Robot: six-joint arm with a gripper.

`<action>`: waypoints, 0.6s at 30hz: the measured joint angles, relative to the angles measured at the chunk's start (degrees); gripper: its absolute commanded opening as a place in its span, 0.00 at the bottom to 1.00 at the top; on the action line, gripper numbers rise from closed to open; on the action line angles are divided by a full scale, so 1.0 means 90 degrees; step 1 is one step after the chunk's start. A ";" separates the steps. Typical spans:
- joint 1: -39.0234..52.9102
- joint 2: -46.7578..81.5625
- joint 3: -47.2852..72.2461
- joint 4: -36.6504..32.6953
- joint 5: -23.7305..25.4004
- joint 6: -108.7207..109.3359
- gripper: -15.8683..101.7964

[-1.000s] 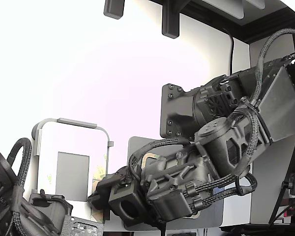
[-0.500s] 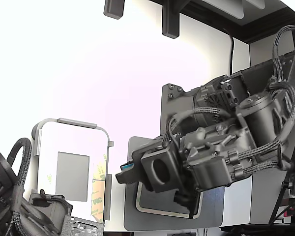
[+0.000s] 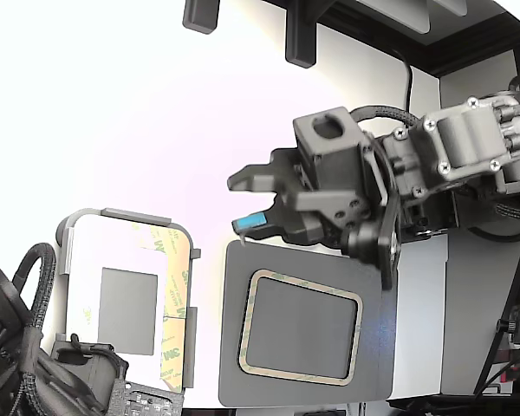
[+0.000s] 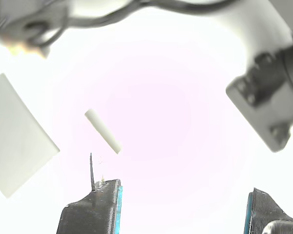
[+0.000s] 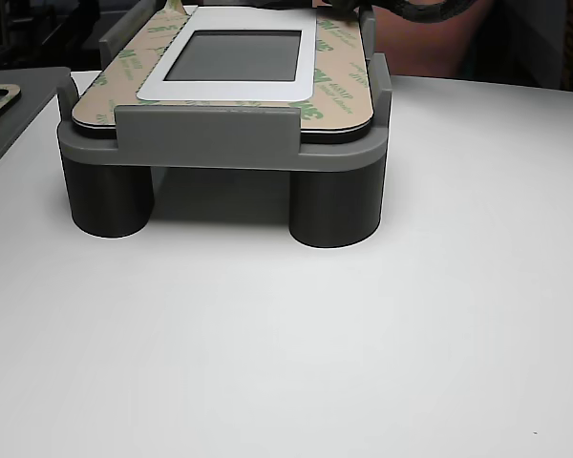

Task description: Peel off protective film from adhesive tape.

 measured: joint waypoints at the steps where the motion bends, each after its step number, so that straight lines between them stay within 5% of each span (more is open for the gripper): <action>1: -0.0293 0.0205 0.0195 -0.0068 -0.0205 0.0586 0.98; 7: -0.1797 0.1123 0.1221 0.0039 -0.1074 0.3135 0.98; 18: -0.2500 0.2500 0.2813 0.0342 -0.0537 0.3770 0.98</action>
